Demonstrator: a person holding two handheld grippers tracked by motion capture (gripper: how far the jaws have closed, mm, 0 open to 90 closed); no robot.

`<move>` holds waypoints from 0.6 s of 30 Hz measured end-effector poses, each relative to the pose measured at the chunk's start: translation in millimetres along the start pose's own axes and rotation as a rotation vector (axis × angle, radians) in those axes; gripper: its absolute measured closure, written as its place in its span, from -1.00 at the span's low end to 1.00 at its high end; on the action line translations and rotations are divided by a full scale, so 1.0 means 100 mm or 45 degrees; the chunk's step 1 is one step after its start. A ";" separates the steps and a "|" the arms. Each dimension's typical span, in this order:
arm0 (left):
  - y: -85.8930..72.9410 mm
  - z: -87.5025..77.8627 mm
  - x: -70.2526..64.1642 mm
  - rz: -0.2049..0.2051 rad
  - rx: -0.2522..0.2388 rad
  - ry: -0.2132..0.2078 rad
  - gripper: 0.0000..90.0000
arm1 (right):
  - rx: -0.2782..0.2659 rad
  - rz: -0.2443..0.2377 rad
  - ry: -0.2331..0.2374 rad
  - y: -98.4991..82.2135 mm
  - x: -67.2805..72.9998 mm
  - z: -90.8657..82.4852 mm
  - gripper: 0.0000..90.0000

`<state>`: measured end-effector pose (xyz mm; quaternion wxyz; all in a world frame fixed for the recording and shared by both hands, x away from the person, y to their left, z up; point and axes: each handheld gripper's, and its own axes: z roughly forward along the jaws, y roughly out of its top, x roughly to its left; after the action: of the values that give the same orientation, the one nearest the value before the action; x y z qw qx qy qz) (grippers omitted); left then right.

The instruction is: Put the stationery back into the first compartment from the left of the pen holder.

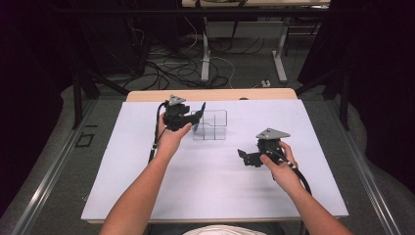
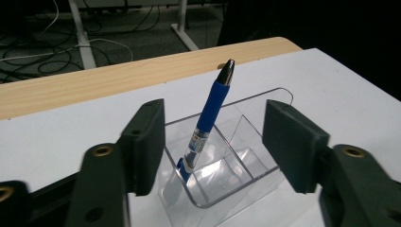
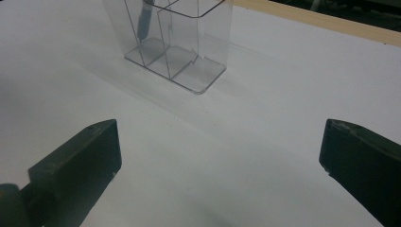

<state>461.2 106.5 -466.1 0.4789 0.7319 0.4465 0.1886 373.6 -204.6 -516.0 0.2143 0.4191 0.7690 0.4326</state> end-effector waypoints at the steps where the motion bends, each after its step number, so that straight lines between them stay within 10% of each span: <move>1: -0.01 -0.03 0.01 0.011 -0.005 0.005 -0.23 | -0.002 -0.003 -0.002 0.00 0.00 0.00 -1.00; 11: -0.12 -0.37 0.08 0.077 0.026 -0.001 -0.44 | -0.012 -0.004 -0.006 0.01 -0.01 0.00 -1.00; 18: -0.24 -0.64 0.16 0.030 0.035 -0.057 -0.50 | -0.012 0.010 -0.013 0.00 -0.02 -0.01 -1.00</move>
<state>413.2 157.4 -459.2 0.4765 0.7476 0.4295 0.1717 374.3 -206.9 -515.1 0.2186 0.4233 0.7641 0.4350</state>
